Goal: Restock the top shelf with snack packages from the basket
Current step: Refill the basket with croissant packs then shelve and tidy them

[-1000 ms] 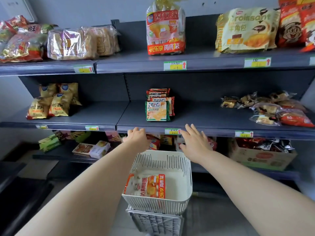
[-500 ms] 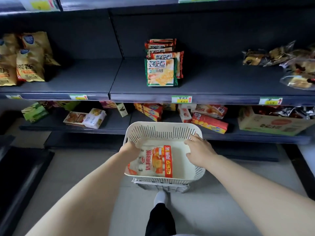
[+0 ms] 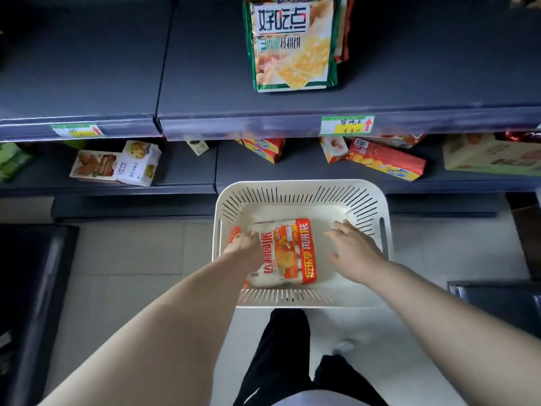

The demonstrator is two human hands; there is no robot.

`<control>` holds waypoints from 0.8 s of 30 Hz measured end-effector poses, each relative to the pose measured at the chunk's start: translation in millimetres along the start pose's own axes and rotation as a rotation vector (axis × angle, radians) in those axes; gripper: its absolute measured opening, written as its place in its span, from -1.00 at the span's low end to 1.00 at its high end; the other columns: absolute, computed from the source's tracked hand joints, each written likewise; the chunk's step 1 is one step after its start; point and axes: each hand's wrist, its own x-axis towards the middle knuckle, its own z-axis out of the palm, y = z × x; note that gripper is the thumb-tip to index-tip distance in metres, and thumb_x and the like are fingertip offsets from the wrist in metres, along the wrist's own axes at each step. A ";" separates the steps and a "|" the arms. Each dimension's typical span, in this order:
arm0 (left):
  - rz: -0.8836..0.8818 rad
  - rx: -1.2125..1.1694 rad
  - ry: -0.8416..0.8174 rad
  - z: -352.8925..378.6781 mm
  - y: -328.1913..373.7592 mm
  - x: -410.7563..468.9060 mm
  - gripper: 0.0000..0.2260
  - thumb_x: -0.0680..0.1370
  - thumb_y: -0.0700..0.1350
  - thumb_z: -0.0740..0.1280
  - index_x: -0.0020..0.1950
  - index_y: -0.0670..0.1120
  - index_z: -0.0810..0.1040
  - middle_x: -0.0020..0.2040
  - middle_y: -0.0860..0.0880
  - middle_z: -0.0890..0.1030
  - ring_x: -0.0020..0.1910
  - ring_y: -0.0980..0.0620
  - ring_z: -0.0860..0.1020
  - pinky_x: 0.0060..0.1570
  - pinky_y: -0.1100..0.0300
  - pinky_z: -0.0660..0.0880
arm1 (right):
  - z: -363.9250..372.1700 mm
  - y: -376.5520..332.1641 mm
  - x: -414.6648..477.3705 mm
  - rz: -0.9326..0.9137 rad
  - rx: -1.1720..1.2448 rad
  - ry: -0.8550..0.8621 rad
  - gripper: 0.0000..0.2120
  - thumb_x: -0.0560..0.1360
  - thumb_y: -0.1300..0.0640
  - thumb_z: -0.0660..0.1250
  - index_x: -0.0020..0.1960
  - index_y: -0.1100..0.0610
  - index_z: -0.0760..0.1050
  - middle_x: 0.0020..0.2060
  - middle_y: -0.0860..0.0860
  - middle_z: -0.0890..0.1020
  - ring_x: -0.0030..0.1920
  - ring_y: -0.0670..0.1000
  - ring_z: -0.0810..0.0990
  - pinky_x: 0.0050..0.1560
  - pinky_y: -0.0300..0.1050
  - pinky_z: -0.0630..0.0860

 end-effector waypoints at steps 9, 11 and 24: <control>0.055 0.097 0.095 14.3 8.4 41.6 -0.35 0.47 -0.39 0.14 0.56 -0.11 0.14 0.48 -0.12 0.28 0.46 -0.16 0.26 0.47 -0.10 0.24 | 23.8 -0.8 12.6 0.063 0.099 -0.088 -0.58 0.61 0.06 0.18 0.44 0.14 0.33 0.46 0.07 0.32 0.53 0.08 0.14 0.46 0.04 0.18; -0.014 0.039 0.055 17.1 9.4 50.3 -0.35 0.49 -0.37 0.12 0.57 -0.10 0.08 0.48 -0.14 0.28 0.46 -0.19 0.26 0.45 -0.12 0.26 | 31.5 -2.0 14.3 0.061 0.121 -0.115 -0.61 0.62 0.05 0.16 0.42 0.13 0.35 0.45 0.07 0.35 0.54 0.09 0.13 0.48 0.05 0.17; 0.103 -0.093 0.112 -16.0 34.7 75.2 -0.54 0.54 -0.37 0.17 0.43 -0.12 0.37 0.27 -0.13 0.52 0.18 -0.09 0.51 0.09 0.06 0.55 | 43.1 7.5 27.0 0.106 0.101 -0.038 -0.55 0.59 0.09 0.24 0.47 0.04 0.31 0.42 0.00 0.39 0.40 0.04 0.37 0.32 -0.04 0.38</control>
